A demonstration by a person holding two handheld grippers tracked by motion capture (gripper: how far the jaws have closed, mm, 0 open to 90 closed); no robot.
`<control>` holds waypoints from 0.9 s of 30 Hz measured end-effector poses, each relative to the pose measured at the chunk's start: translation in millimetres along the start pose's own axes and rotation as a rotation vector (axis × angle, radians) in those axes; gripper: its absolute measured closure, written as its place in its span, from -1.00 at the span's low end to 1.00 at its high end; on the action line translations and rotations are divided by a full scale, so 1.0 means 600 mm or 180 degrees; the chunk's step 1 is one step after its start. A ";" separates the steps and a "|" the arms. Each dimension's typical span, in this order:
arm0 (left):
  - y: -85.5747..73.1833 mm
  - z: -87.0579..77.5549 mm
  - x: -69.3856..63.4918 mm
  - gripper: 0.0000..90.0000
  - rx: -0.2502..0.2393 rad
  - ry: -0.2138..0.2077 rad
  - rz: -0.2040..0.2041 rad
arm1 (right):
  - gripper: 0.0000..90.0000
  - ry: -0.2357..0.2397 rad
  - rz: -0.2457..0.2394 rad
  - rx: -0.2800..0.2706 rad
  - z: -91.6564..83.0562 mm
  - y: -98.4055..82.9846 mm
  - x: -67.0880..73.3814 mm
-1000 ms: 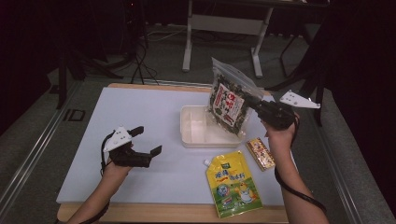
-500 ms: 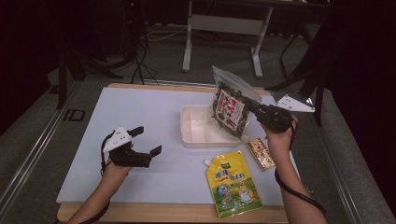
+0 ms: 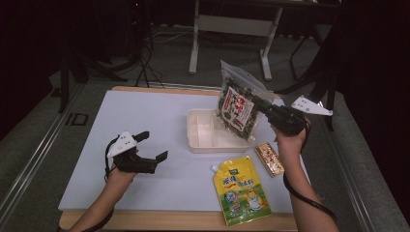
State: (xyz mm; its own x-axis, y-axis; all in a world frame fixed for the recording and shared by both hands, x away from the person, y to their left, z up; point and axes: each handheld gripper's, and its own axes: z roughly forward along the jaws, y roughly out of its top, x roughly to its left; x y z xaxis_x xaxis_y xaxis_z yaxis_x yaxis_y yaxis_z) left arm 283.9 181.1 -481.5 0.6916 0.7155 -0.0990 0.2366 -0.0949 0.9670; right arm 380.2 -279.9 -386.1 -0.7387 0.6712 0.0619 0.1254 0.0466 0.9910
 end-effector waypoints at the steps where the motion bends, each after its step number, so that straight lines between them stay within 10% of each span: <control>1: 0.000 0.000 0.000 -0.98 -0.0001 -0.0003 -0.0009 | 0.75 0.0022 -0.0007 -0.0047 0.000 0.005 0.001; 27: -0.003 -0.002 0.002 -0.98 0.0006 -0.0015 -0.0005 | 0.74 -0.0084 -0.0079 0.0268 0.041 -0.050 -0.009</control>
State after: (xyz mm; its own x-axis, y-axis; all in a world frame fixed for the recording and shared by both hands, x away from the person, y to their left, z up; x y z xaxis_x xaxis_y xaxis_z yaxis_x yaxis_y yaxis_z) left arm 283.5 182.6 -483.1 0.6945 0.7123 -0.1015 0.2389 -0.0952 0.9664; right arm 397.1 -266.8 -419.0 -0.7246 0.6884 0.0331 0.1634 0.1249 0.9786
